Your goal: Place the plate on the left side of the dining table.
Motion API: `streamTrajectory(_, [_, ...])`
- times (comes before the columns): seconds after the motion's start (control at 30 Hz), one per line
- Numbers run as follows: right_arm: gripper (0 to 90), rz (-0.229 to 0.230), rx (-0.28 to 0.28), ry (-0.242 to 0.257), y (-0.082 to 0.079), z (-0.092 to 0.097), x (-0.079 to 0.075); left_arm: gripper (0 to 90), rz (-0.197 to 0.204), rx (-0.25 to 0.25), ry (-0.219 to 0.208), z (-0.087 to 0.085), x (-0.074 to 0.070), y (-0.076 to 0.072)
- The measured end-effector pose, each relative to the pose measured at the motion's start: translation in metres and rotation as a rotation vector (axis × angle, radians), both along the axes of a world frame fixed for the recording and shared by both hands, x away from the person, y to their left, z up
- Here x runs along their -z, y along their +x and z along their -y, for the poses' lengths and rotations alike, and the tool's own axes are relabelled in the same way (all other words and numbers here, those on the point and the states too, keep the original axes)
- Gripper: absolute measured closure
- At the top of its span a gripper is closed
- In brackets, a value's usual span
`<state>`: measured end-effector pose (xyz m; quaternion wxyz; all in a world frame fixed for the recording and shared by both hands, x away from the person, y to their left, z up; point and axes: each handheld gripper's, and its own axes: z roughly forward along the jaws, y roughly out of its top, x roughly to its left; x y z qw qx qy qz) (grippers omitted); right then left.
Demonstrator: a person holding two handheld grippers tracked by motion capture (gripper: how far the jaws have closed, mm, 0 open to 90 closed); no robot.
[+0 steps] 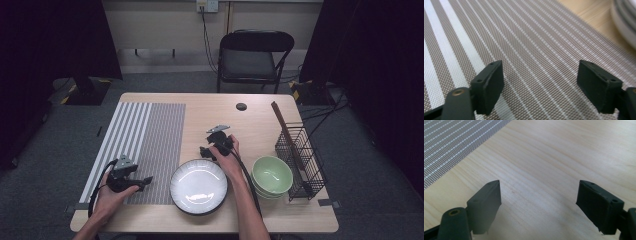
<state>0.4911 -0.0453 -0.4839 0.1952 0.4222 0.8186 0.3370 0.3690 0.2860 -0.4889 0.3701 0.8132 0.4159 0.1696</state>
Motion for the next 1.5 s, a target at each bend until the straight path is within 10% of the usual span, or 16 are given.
streamTrajectory(0.53, [21.4,0.017,-0.063,0.086,-0.023,0.002,-0.044,30.5,0.007,0.080,-0.089,0.028,-0.027,0.001])
streamTrajectory(0.7, [27.6,-0.020,-0.118,0.181,-0.040,0.005,-0.052,34.8,0.036,0.128,-0.118,0.049,-0.036,0.004])
streamTrajectory(0.93, [40.6,-0.015,-0.146,0.200,-0.058,0.009,-0.052,42.1,0.053,0.187,-0.135,0.069,-0.038,0.010])
streamTrajectory(1.17, [65.2,-0.028,-0.135,0.226,-0.069,0.020,-0.045,50.3,-0.018,0.208,-0.208,0.080,-0.034,0.024])
streamTrajectory(1.5, [78.4,-0.054,-0.120,0.239,-0.067,0.026,-0.035,73.8,-0.043,0.212,-0.184,0.081,-0.026,0.028])
